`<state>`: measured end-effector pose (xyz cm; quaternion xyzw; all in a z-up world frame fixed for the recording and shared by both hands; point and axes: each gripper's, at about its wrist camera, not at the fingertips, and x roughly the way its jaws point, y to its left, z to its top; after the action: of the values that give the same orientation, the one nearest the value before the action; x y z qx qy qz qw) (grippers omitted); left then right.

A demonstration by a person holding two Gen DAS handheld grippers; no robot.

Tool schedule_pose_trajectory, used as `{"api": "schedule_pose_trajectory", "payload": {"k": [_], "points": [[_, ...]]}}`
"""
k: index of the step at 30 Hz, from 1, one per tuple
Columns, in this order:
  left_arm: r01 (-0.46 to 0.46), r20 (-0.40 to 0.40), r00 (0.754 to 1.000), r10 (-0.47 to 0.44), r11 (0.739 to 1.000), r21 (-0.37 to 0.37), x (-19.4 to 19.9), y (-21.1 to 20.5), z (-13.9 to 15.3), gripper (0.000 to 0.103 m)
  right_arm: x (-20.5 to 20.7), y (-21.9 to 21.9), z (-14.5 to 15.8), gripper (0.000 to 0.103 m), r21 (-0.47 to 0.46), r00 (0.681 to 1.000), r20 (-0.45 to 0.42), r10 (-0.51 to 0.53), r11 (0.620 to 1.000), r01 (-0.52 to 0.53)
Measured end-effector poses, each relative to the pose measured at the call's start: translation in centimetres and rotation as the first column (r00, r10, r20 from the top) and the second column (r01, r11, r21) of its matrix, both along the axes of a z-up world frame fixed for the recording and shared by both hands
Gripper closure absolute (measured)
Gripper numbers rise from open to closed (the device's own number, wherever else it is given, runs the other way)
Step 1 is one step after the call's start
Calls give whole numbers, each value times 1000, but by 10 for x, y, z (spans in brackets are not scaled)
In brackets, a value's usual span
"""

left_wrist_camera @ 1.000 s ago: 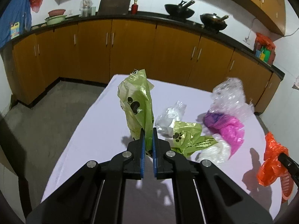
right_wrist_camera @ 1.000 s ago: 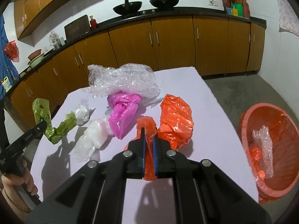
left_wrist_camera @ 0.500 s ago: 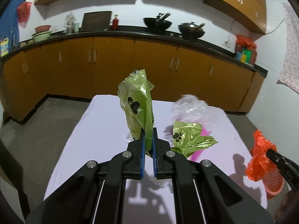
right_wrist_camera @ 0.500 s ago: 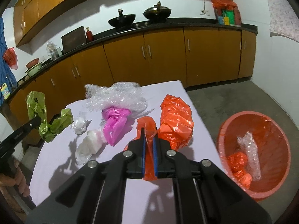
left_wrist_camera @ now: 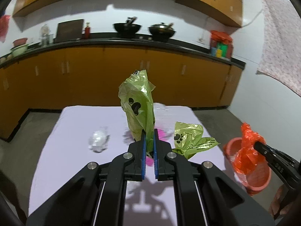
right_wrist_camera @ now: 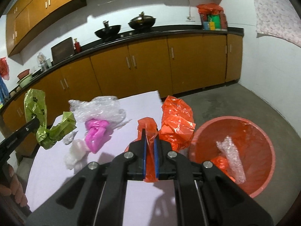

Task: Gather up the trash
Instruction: 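Carry the green and orange bags over the wastebasket and open both tools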

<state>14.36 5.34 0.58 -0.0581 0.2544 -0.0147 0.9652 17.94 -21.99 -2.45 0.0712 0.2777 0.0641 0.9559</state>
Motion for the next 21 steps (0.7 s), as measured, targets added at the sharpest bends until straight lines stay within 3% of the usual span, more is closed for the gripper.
{"api": "schedule_pose_trajectory", "payload": {"k": [9,21], "points": [[137,-12,991,-137,991,7,12,-66,-5,97,-5,-60,-6,95,1,994,-11,-106,994,106],[277,-53,960,-276,961,17,24,-141,-23,97,-6,-128,-24,95,6,973,-36,-228,974,228]]}}
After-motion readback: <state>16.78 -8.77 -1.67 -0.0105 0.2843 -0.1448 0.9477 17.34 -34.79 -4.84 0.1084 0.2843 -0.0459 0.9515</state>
